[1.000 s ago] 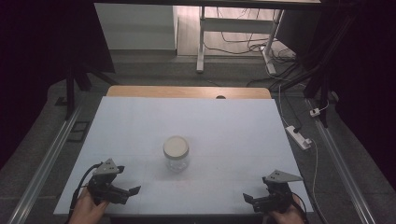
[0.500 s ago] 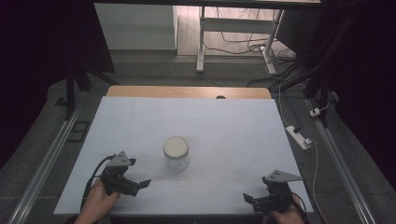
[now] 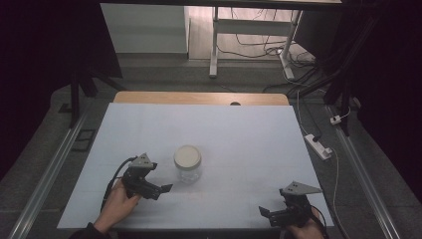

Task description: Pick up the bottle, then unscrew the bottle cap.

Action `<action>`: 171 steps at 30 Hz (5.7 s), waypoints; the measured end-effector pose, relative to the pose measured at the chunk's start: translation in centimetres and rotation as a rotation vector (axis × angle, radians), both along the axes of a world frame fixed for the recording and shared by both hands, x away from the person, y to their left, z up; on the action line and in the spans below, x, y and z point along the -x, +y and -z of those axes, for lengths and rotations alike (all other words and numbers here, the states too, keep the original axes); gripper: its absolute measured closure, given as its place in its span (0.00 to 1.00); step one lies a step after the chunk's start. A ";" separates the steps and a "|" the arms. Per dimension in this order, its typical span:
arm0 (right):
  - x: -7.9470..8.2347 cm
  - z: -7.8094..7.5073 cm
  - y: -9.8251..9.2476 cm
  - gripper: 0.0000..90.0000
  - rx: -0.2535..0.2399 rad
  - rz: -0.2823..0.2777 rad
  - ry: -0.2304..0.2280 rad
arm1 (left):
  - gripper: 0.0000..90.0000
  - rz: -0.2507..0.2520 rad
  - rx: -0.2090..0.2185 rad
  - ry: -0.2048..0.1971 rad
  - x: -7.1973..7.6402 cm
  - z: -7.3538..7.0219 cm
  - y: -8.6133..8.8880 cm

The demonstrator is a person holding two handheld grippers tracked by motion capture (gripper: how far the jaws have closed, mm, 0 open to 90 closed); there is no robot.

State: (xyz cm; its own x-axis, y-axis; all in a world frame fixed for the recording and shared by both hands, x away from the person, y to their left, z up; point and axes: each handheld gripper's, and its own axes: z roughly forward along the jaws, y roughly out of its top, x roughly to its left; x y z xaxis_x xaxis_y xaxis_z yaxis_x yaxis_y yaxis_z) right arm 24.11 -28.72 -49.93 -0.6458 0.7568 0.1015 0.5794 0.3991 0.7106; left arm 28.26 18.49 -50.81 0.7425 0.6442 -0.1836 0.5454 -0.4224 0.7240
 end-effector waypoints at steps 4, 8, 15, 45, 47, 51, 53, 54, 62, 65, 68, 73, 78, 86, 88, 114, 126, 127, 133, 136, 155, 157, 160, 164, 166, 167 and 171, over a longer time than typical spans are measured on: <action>0.0 0.0 0.0 0.00 0.002 -0.002 -0.001 | 0.00 0.012 -0.013 -0.008 -0.6 0.0 -0.8; 0.0 0.0 0.0 0.00 0.003 -0.003 0.000 | 0.00 0.022 -0.015 -0.010 -1.4 -0.2 -1.5; 0.0 0.0 0.0 0.00 0.003 -0.003 0.001 | 0.00 0.054 -0.029 -0.007 -2.8 -0.2 -3.0; -0.1 0.1 0.1 0.00 0.009 -0.016 0.013 | 0.07 0.147 -0.048 -0.110 -5.5 0.6 -6.3; -0.1 0.1 0.1 0.00 0.010 -0.018 0.014 | 0.07 0.148 -0.050 -0.114 -5.5 0.7 -6.3; -0.1 0.1 0.2 0.00 0.013 -0.020 0.015 | 0.08 0.149 -0.043 -0.122 -5.4 0.8 -6.3; -0.1 0.1 0.2 0.00 0.014 -0.019 0.016 | 0.08 0.150 -0.037 -0.136 -5.4 0.9 -6.2; -0.1 0.1 0.2 0.00 0.015 -0.019 0.016 | 0.08 0.152 -0.037 -0.140 -5.4 0.9 -6.2; -0.1 0.1 0.2 0.00 0.017 -0.021 0.013 | 0.08 0.138 -0.072 -0.120 -5.3 0.4 -6.5; 0.0 0.1 0.2 0.00 0.018 -0.026 0.009 | 0.08 0.123 -0.078 -0.120 -5.2 0.4 -6.7; 0.0 0.1 0.3 0.00 0.022 -0.030 0.009 | 0.08 0.123 -0.092 -0.119 -5.1 0.2 -6.7; 0.0 0.1 0.3 0.00 0.026 -0.033 0.007 | 0.08 0.117 -0.059 -0.118 -5.2 -0.8 -6.5; 0.0 0.1 0.3 0.00 0.022 -0.033 0.008 | 0.08 0.119 -0.051 -0.132 -5.4 -2.1 -6.4; 0.0 0.1 0.3 0.00 0.022 -0.035 0.007 | 0.08 0.116 -0.042 -0.162 -5.1 -3.6 -6.8; 0.0 0.1 0.3 0.00 0.021 -0.036 0.007 | 0.08 0.122 -0.036 -0.163 -5.0 -3.8 -7.0; 0.0 0.0 0.0 0.00 -0.009 -0.038 0.008 | 0.08 0.212 -0.031 -0.141 -3.5 -3.9 -9.6; 0.1 0.0 0.1 0.00 -0.002 -0.044 -0.002 | 0.08 0.215 -0.031 -0.141 -3.5 -3.8 -9.6; 0.1 0.0 0.1 0.00 -0.001 -0.043 -0.008 | 0.08 0.216 -0.031 -0.140 -3.5 -3.7 -9.6; 0.4 -0.3 0.3 0.00 -0.015 -0.044 -0.044 | 0.08 0.216 -0.041 -0.142 -3.3 -3.5 -9.7; 0.4 -0.5 0.5 0.00 -0.022 -0.051 -0.059 | 0.08 0.219 -0.042 -0.144 -3.3 -3.5 -9.7; 0.0 -1.7 2.4 0.00 -0.087 -0.127 -0.109 | 0.08 0.220 -0.034 -0.146 -3.2 -3.6 -9.8; -0.1 -1.9 2.8 0.00 -0.095 -0.139 -0.114 | 0.08 0.220 -0.032 -0.146 -3.2 -3.6 -9.8; -0.2 -2.2 3.3 0.00 -0.102 -0.158 -0.115 | 0.08 0.222 -0.030 -0.146 -3.2 -3.7 -9.8; -0.4 -2.5 4.0 0.00 -0.111 -0.180 -0.106 | 0.08 0.225 -0.034 -0.148 -3.2 -3.7 -9.8; -0.5 -2.7 4.3 0.00 -0.120 -0.188 -0.098 | 0.08 0.225 -0.033 -0.148 -3.2 -3.8 -9.8; -0.6 -2.8 4.6 0.00 -0.127 -0.189 -0.095 | 0.08 0.219 -0.028 -0.148 -3.2 -3.8 -9.8; -0.9 -3.3 5.4 0.00 -0.139 -0.204 -0.087 | 0.08 0.217 -0.025 -0.147 -3.3 -3.8 -9.7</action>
State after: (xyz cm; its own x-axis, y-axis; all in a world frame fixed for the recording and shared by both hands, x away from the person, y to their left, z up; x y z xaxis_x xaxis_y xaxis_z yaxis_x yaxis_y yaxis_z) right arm 25.01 -23.34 -46.67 -0.7947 0.5924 0.1327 0.4310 0.3968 0.8104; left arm 31.52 8.76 -47.02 0.8815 0.4695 -0.0499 0.3299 -0.5369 0.7765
